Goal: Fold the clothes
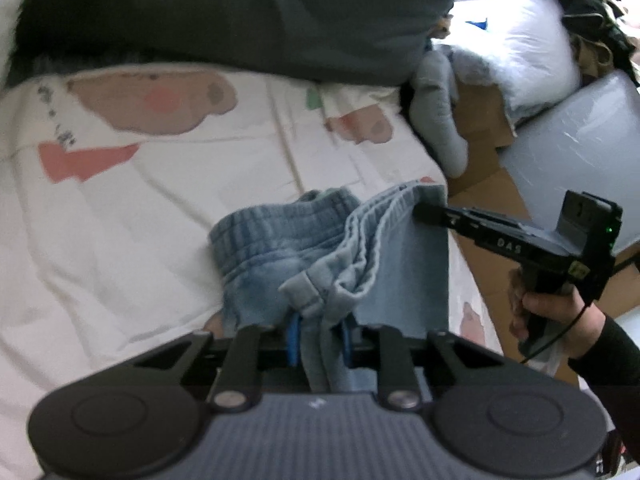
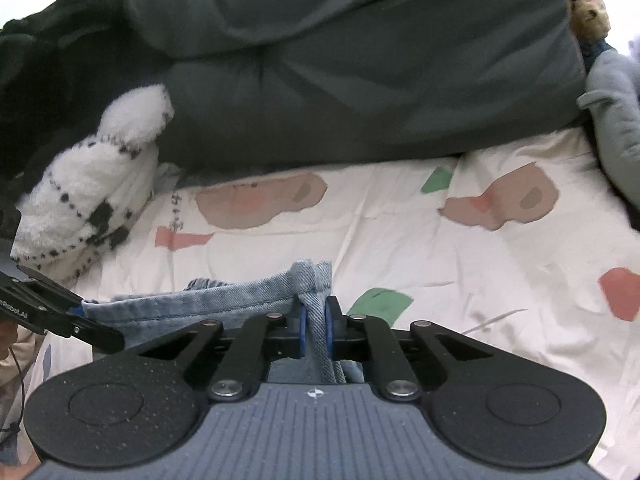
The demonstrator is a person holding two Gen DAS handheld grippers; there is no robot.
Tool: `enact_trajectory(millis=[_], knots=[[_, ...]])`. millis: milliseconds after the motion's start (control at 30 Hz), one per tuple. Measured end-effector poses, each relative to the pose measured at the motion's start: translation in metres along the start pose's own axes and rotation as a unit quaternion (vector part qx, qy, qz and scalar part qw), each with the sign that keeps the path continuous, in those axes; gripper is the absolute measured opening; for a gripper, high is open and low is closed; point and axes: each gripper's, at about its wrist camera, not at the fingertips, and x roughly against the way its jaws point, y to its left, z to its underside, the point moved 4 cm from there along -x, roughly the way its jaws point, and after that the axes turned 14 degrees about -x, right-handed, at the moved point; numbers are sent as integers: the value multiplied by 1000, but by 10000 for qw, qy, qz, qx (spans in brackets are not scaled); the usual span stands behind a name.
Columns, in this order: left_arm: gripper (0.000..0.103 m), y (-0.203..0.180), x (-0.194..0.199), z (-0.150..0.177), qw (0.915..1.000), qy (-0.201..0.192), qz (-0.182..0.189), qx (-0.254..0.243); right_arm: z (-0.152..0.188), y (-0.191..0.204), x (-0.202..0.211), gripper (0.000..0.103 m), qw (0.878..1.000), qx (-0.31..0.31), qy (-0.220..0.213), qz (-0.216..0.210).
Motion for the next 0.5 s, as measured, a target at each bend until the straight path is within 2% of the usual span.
enact_trajectory(millis=[233,500], knots=[[21,-7,-14,-26,9997,-170,71,-166,-12,-8,8,8,9995,46,-85,289],[21,3,-38,-37,9997,-38,-36,-251,-26,-18,11,8,9980,90,-133,611]])
